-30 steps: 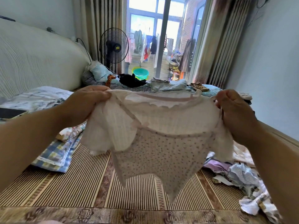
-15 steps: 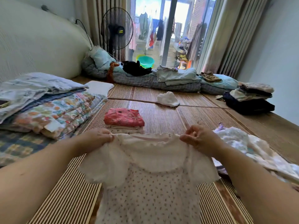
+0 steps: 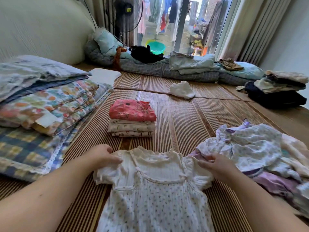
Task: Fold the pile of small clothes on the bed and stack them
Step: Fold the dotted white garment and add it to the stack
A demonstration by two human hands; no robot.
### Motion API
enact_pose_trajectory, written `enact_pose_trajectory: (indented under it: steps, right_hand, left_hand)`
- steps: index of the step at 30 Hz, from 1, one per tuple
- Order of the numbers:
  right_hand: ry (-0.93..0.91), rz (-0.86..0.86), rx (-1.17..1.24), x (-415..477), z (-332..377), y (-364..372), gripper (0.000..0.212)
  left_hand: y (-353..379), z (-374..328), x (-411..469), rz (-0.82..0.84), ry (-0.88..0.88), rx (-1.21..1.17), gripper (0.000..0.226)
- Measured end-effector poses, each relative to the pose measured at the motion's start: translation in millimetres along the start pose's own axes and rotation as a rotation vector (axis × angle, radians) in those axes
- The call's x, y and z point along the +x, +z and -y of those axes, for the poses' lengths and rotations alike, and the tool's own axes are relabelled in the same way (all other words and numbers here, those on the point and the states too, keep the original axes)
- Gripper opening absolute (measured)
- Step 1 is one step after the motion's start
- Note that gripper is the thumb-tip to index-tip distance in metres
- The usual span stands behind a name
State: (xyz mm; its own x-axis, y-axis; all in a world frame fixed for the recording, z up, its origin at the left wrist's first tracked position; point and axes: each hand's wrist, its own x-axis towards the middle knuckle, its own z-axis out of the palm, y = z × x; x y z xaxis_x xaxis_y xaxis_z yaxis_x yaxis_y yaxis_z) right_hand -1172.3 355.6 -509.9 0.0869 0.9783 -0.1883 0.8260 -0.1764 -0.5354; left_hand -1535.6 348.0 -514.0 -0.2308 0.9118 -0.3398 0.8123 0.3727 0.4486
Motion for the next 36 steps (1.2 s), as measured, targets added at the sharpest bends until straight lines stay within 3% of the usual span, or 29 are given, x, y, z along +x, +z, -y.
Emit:
enact_pose_trajectory:
  steps: [2, 5, 11, 15, 17, 20, 21, 23, 25, 27, 30, 34, 36]
  right_hand:
    - [0.026, 0.089, -0.03, -13.1, -8.2, 5.5, 0.023]
    - [0.112, 0.005, -0.04, -21.4, -16.2, 18.4, 0.017]
    - [0.204, -0.181, 0.633, -28.3, -7.0, 3.6, 0.008]
    - [0.062, -0.275, 0.463, -32.7, 16.3, 6.5, 0.007]
    - [-0.025, -0.116, 0.489, -37.5, 36.3, 15.3, 0.009]
    - [-0.064, 0.238, 0.429, -39.6, 56.9, 28.6, 0.018]
    - [-0.079, 0.237, 0.365, -37.7, 57.1, 31.3, 0.02]
    - [-0.104, 0.024, 0.204, -27.6, 50.3, 32.1, 0.019]
    - [-0.082, -0.161, 0.086, -15.3, 38.4, 31.7, 0.023]
    - [-0.041, -0.134, 0.079, -7.4, 32.0, 34.5, 0.039]
    - [-0.026, -0.012, -0.035, 0.7, 33.6, 46.1, 0.046]
    - [-0.006, 0.033, -0.02, 9.9, 40.2, 48.0, 0.033]
    - [-0.004, 0.05, -0.019, 12.8, 39.5, 46.5, 0.021]
  left_hand:
    - [0.1, 6.5, -6.8, 0.009, -0.059, 0.078, 0.037]
    - [-0.3, 18.8, -14.8, -0.007, -0.179, 0.048, 0.015]
    - [2.3, 24.5, -33.3, -0.199, -0.123, -0.438, 0.011]
    - [2.4, -5.3, -45.7, -0.234, 0.014, -0.578, 0.01]
    - [8.7, -27.9, -54.5, -0.061, 0.107, -0.604, 0.011]
    - [24.4, -57.3, -63.5, 0.357, 0.198, -0.509, 0.023]
    - [29.3, -62.7, -63.5, 0.353, 0.227, -0.436, 0.022]
    - [34.7, -64.1, -52.7, 0.099, 0.254, -0.351, 0.016]
    - [37.5, -53.7, -34.0, -0.146, 0.195, -0.275, 0.031]
    - [39.4, -41.9, -21.4, -0.2, 0.097, -0.193, 0.054]
    - [41.0, -38.1, -12.3, -0.062, 0.059, -0.221, 0.05]
    - [19.2, -54.5, -15.5, 0.333, -0.086, -0.744, 0.061]
    - [12.8, -55.0, -13.4, 0.348, -0.122, -0.786, 0.055]
